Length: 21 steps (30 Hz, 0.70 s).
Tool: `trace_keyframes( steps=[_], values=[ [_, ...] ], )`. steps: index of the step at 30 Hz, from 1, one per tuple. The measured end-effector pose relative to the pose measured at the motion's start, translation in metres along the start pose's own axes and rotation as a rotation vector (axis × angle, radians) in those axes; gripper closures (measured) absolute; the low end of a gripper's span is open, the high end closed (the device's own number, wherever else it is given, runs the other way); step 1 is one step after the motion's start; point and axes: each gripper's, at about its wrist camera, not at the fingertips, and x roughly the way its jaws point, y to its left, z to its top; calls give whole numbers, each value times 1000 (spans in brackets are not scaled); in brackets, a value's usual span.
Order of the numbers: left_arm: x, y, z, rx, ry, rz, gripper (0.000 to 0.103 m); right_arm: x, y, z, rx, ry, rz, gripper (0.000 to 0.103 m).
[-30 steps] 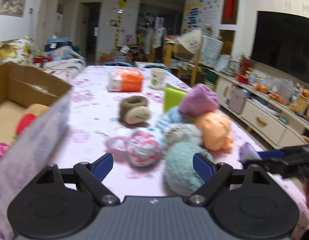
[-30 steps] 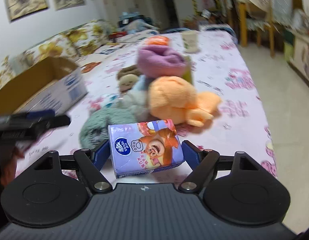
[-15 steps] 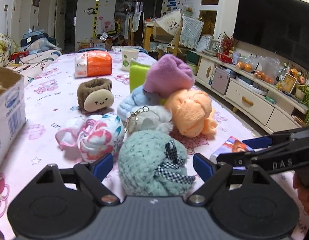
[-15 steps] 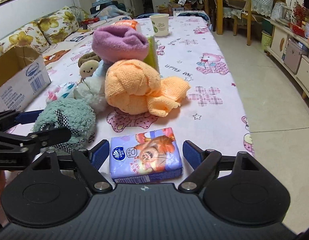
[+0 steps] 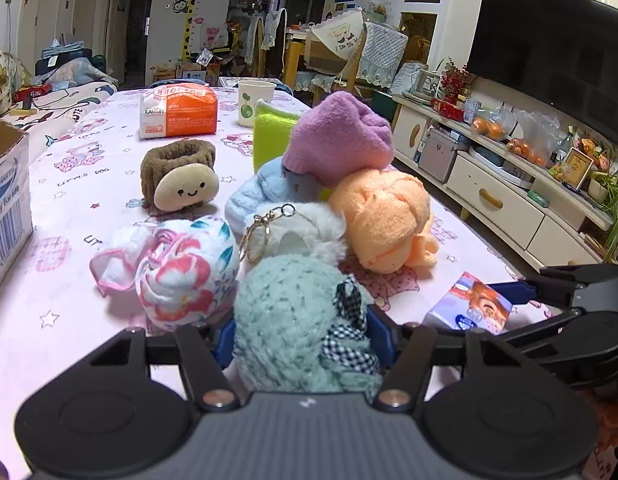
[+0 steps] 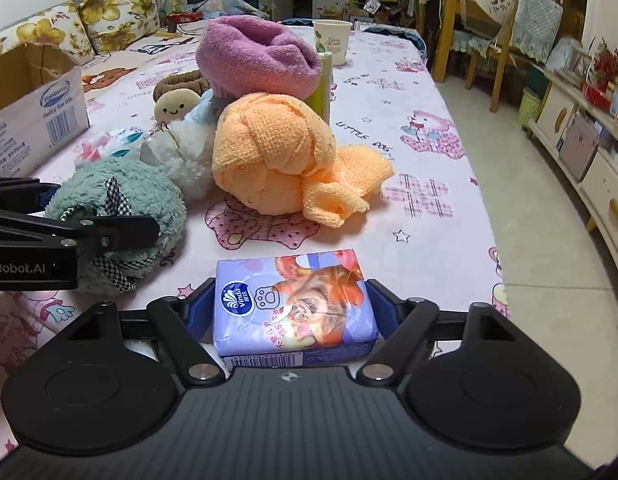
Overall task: Organize soft objects
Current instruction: 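Lift the tissue pack with right while left grasps the teal knitted ball, then place the teal ball in the box with left while right drops the tissue pack in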
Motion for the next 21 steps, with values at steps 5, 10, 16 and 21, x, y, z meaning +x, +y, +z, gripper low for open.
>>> trace_keyframes(
  steps=[5,10,16,21],
  values=[
    [-2,0,2,-13,2,2,42,3,2,2,3,-5,-19,9],
    [-12,3,6,-24,-21,8,42,1,2,5,20,-15,-35,9],
    [-33,8,13,-29,-82,21,42,-8,0,9,64,-57,-15,9],
    [-51,16,18,-41,-130,30,42,-12,5,14,75,-89,0,9]
  ],
)
